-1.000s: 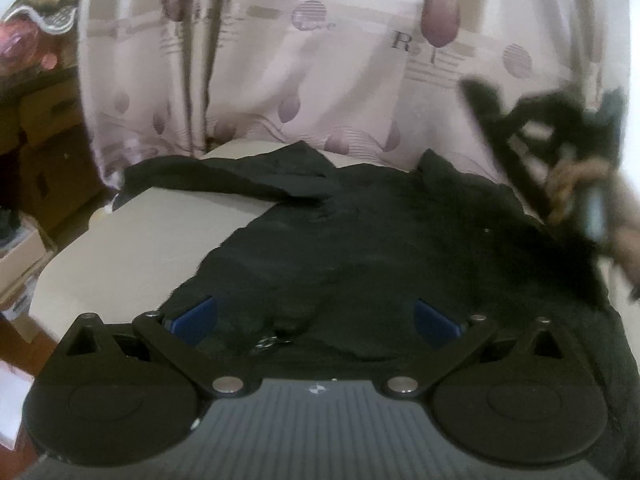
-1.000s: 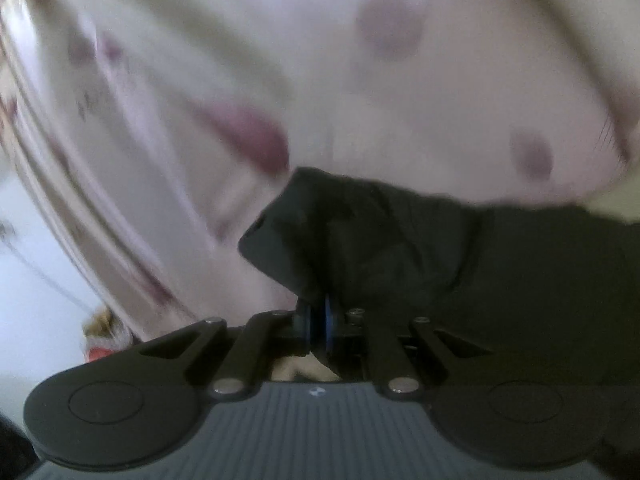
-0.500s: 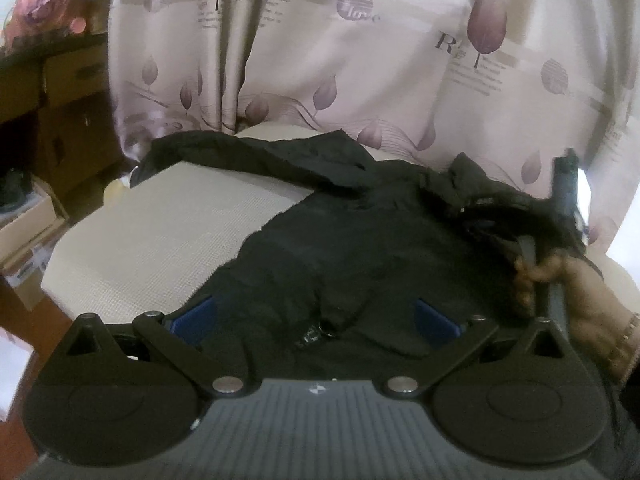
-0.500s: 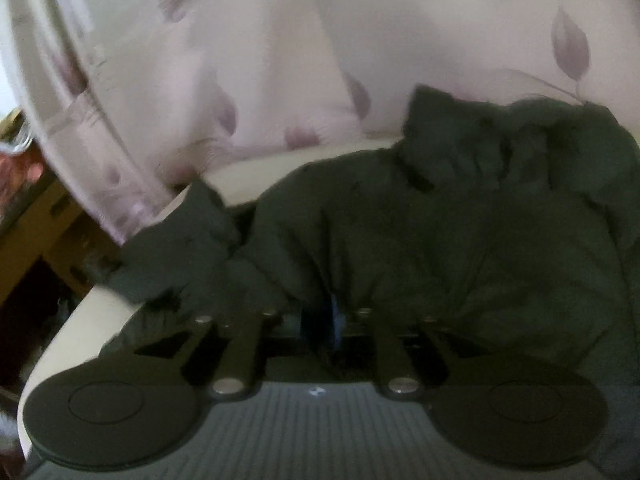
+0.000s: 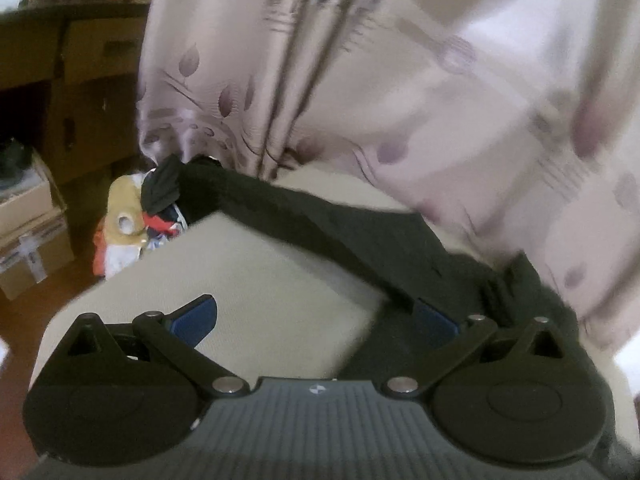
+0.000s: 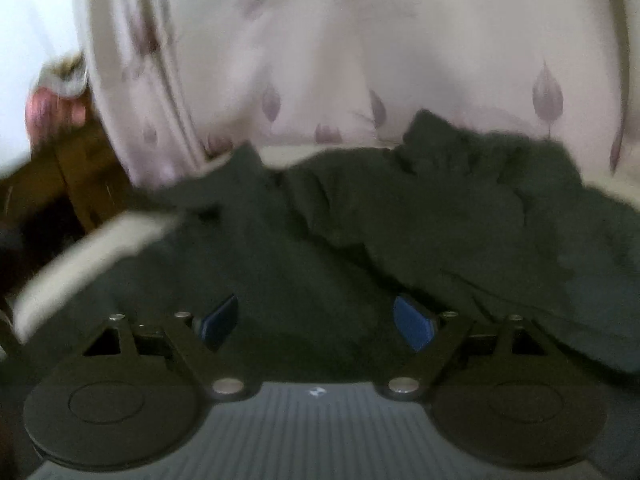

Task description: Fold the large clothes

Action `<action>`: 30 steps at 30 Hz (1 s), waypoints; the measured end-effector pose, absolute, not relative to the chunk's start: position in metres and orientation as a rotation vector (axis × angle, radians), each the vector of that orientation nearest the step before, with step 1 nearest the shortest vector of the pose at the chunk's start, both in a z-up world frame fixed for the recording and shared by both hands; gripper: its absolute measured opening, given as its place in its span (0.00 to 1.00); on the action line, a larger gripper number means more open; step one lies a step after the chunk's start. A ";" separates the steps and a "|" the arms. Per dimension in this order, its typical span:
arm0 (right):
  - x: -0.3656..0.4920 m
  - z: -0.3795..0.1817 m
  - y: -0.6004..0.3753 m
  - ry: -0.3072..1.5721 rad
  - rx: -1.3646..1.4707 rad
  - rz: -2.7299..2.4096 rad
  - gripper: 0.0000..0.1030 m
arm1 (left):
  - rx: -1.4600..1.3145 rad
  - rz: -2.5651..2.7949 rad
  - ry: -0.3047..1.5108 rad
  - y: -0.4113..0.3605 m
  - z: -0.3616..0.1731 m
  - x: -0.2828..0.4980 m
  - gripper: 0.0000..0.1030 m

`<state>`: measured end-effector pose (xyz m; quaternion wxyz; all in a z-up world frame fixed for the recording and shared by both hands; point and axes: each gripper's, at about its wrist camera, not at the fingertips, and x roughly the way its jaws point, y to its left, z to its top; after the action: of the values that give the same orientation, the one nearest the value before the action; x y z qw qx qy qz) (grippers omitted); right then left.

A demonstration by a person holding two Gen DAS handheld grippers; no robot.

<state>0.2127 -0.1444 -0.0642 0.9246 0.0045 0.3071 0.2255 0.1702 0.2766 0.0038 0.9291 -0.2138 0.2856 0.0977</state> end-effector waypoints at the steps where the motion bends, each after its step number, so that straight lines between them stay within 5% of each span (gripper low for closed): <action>1: 0.209 -0.067 -0.141 0.633 -0.020 0.464 0.83 | -0.460 0.207 0.596 0.286 0.001 0.182 0.98; 16: 0.194 -0.090 -0.135 0.623 -0.003 0.500 0.89 | -0.906 0.260 0.802 0.391 -0.068 0.356 0.94; 17: 0.194 -0.091 -0.136 0.622 0.004 0.501 0.89 | -0.900 0.271 0.786 0.391 -0.068 0.358 0.88; 18: 0.195 -0.092 -0.136 0.621 0.009 0.502 0.89 | -0.866 0.293 0.755 0.389 -0.065 0.360 0.58; 20: 0.195 -0.092 -0.137 0.621 0.019 0.503 0.89 | -0.816 0.329 0.775 0.386 -0.062 0.370 0.29; 30: 0.196 -0.093 -0.172 0.572 0.253 0.487 0.89 | -0.455 0.023 0.462 0.242 0.057 0.341 0.19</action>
<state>0.1964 -0.1723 -0.0927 0.9225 0.1233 0.2787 0.2370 0.3413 0.2419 0.0569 0.9478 -0.2234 0.2271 0.0115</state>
